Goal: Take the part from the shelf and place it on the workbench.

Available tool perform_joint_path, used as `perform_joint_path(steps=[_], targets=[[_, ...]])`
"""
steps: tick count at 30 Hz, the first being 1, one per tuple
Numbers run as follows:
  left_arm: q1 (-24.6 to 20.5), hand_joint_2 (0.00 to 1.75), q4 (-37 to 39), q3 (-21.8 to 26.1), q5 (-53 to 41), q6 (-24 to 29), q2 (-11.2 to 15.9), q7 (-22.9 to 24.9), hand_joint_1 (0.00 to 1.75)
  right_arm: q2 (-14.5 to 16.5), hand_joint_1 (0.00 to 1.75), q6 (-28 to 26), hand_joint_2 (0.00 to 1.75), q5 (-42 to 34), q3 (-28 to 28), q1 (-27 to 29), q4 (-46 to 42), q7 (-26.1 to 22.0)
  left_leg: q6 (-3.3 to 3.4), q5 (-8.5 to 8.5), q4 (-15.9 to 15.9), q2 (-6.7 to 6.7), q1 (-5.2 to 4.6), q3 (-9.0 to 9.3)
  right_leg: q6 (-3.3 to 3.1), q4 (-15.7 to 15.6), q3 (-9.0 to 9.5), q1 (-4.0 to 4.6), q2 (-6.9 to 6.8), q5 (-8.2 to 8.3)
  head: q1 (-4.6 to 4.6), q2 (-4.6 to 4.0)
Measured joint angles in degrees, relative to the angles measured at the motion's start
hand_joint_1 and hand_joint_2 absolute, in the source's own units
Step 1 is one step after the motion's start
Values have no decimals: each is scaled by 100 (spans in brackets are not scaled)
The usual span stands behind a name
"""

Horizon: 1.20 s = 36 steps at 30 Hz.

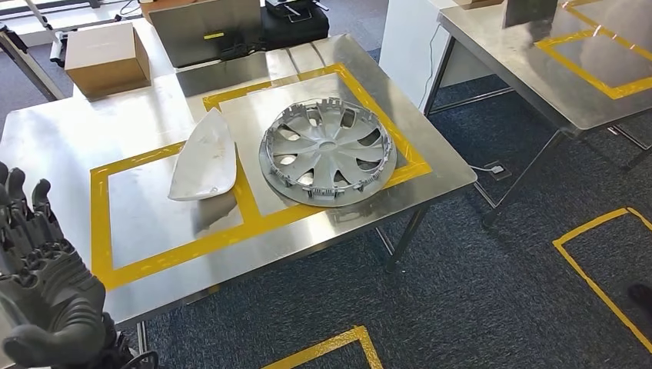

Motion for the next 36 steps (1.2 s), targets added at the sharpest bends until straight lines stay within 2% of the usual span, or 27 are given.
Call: perform_joint_path(steps=[12, 18, 22, 24, 26, 28, 30, 31, 32, 33, 35, 36], targets=[[164, 0, -326, 85, 50, -2, 11, -29, 0, 284, 0, -39, 0, -47, -63, -31, 398, -44, 0, 0, 0, 0, 0, 2, 0, -1, 3, -1, 0, 0, 0, 0], [162, 0, -368, 120, -45, -3, 26, 55, 0, 362, 0, -66, 0, -64, -64, -42, 484, -28, 13, -3, 15, -1, -22, 2, 21, -9, 3, -23, 1, 14, -1, 0], [156, 0, -379, 120, -57, -4, 27, 101, 0, 396, 0, -86, 0, -72, -64, -45, 513, -28, 57, 3, 32, -1, -52, -5, 60, -16, 5, -52, 1, 33, -2, 0], [151, 0, -387, 119, -62, -4, 27, 114, 0, 407, 0, -93, 0, -73, -64, -45, 521, -29, 98, 30, 24, -3, -67, -11, 100, -45, 15, -66, 2, 65, -4, 0], [139, 0, -397, 116, -79, -5, 27, 128, 0, 412, 0, -98, 0, -73, -63, -48, 526, -35, 158, 113, -60, 6, -34, 12, 149, -50, 14, -65, -3, 42, -2, 0], [125, 0, -403, 114, -96, -6, 28, 153, 0, 412, 0, -103, 0, -73, -62, -53, 531, -42, 204, 185, -136, 17, 10, 31, 185, 315, -146, -65, -13, -206, 17, 0], [118, 0, -401, 110, -105, -6, 29, 180, 0, 412, 0, -107, 0, -73, -61, -51, 534, -46, 217, 198, -138, 19, 17, 26, 213, 1062, -473, -81, -16, -540, 34, 0], [118, 0, -398, 107, -108, -7, 29, 194, 0, 412, 0, -109, 0, -73, -61, -49, 537, -46, 214, 197, -136, 21, 18, 30, 226, 1349, -601, -92, -16, -607, 36, 0], [116, 0, -394, 105, -109, -7, 29, 205, 0, 412, 0, -111, 0, -73, -60, -48, 540, -48, 208, 192, -134, 21, 20, 37, 234, 1449, -651, -101, -17, -569, 37, 0], [114, 0, -392, 103, -109, -7, 29, 219, 0, 412, 0, -112, 0, -73, -60, -50, 542, -51, 192, 182, -130, 18, 24, 48, 236, 1319, -600, -108, -18, -421, 38, 0], [100, 0, -388, 98, -109, -7, 30, 248, 0, 412, 0, -113, 0, -73, -60, -57, 545, -58, 135, 138, -108, 11, 36, 67, 228, 629, -297, -112, -16, -26, 39, 0], [88, 0, -388, 94, -109, -7, 31, 267, 0, 413, 0, -114, 0, -73, -60, -60, 545, -60, 97, 110, -81, 7, 33, 63, 215, 303, -156, -106, -12, 96, 40, 0]])
